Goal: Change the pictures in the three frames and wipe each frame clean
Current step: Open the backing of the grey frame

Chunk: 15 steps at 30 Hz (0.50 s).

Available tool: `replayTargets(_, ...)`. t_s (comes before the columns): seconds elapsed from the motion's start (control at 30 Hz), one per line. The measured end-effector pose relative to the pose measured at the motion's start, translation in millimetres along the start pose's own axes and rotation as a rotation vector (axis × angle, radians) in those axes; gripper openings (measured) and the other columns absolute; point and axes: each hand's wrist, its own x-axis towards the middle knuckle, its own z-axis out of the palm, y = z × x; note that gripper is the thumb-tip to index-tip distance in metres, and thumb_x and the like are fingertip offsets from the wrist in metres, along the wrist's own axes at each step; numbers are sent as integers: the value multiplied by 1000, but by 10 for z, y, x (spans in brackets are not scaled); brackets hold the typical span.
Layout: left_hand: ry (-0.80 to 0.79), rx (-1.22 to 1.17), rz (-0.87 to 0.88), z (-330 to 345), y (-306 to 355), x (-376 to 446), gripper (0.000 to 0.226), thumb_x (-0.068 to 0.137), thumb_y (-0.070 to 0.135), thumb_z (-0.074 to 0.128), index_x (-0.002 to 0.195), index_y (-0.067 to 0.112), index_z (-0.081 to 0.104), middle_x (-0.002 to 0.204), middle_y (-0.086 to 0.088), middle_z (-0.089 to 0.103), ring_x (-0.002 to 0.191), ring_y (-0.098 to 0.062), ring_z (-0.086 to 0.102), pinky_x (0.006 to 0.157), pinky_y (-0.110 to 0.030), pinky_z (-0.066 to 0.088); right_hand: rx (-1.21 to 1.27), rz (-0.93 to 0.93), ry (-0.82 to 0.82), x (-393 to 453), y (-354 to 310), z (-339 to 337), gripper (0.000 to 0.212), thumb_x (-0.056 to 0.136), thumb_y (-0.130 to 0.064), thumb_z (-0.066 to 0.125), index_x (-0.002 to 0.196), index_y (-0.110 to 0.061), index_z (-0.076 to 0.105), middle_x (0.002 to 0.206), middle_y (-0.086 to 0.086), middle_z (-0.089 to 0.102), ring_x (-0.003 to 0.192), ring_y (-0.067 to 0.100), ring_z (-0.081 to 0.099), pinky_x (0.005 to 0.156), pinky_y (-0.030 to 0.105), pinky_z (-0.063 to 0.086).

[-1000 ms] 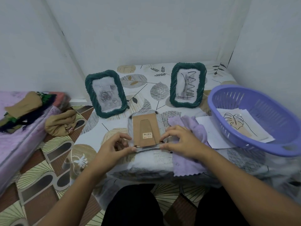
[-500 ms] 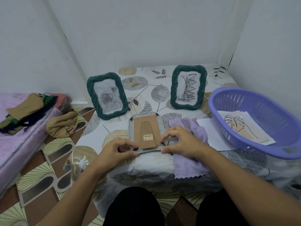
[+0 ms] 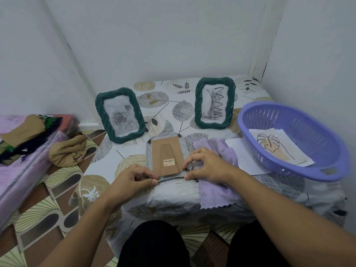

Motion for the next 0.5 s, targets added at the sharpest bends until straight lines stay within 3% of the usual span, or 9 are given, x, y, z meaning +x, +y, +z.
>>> replayTargets(0.37,6,-11,-11,3,0,8,9,79,27,86,87,29,83,94,-1,56,63,4,51,59,-13,44,-53,18,-57,-14,-35,-21,19,72,-49,86,88,-52,76,123,-19,44,133,9,34,120,49,21)
replayTargets(0.5,-54,-117,-31,-57,50,23,16,82,28,83,98,27,82,84,-7,68,65,-16,58,63,-19,44,31,23,-52,-3,-36,-24,28,70,-53,88,95,-48,75,123,-15,50,130,10,40,119,46,26)
